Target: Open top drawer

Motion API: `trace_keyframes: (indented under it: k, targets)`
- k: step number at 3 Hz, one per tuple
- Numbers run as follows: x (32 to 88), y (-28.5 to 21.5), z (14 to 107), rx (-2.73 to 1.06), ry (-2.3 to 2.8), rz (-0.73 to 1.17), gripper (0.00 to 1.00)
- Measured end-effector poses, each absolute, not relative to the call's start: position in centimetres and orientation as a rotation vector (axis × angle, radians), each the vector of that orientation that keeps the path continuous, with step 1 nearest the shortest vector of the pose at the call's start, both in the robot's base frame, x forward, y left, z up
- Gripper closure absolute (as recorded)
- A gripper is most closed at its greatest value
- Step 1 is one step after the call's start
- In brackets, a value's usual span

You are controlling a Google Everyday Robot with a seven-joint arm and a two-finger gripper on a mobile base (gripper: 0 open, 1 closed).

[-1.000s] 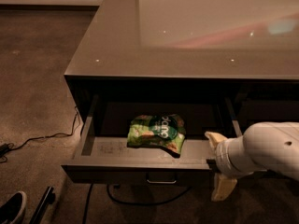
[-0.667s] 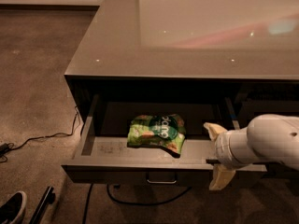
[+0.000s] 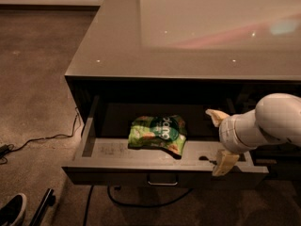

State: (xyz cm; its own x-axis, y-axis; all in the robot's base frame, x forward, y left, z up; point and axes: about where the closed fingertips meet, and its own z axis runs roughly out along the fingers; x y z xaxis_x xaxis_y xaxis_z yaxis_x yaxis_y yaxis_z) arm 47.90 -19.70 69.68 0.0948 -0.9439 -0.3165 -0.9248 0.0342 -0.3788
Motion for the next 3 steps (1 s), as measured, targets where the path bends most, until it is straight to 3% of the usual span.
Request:
trace_keyframes:
  k: [1, 3]
  targets:
    - [48.8, -19.9, 70.3, -1.886, 1.818, -0.045, 0.00]
    - [51.5, -20.0, 70.1, -1.877, 1.816, -0.017, 0.42]
